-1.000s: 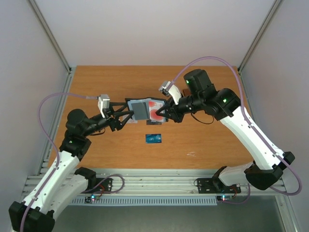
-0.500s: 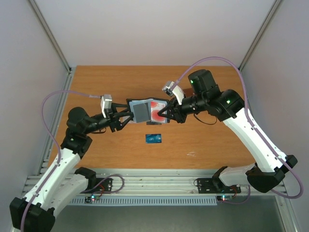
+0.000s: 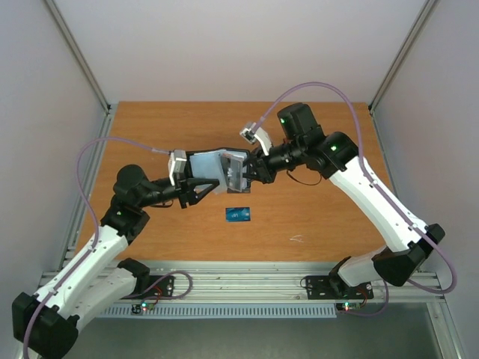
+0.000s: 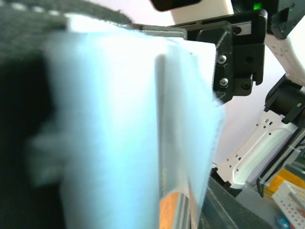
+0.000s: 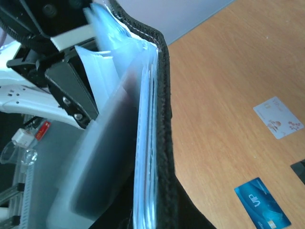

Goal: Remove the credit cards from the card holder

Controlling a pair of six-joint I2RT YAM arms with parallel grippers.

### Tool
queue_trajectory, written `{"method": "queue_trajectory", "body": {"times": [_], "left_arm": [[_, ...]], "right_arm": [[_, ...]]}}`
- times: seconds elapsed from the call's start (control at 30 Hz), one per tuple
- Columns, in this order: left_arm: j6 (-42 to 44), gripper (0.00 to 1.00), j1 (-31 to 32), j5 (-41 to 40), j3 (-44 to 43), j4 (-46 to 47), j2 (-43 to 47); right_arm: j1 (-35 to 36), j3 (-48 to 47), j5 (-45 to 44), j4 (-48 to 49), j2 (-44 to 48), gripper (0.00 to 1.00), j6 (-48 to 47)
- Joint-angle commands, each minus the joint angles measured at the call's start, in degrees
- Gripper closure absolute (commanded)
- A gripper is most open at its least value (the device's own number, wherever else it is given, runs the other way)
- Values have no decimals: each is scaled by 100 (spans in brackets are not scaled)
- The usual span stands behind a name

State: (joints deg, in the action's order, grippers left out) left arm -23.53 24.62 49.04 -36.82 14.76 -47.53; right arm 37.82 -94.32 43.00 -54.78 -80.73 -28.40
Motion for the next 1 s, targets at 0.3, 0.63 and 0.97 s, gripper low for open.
{"method": "queue_trajectory", "body": {"times": [0.3, 0.63, 0.97], "left_arm": [[180, 100, 70, -928, -117, 17, 209], [223, 100, 52, -836, -58, 112, 262], [200, 100, 51, -73, -44, 434, 346]], "right_arm": [[-104, 246, 129, 291, 194, 52, -47], [-557, 715, 991, 685, 590, 24, 36], [-637, 715, 832, 1161, 302, 11, 283]]}}
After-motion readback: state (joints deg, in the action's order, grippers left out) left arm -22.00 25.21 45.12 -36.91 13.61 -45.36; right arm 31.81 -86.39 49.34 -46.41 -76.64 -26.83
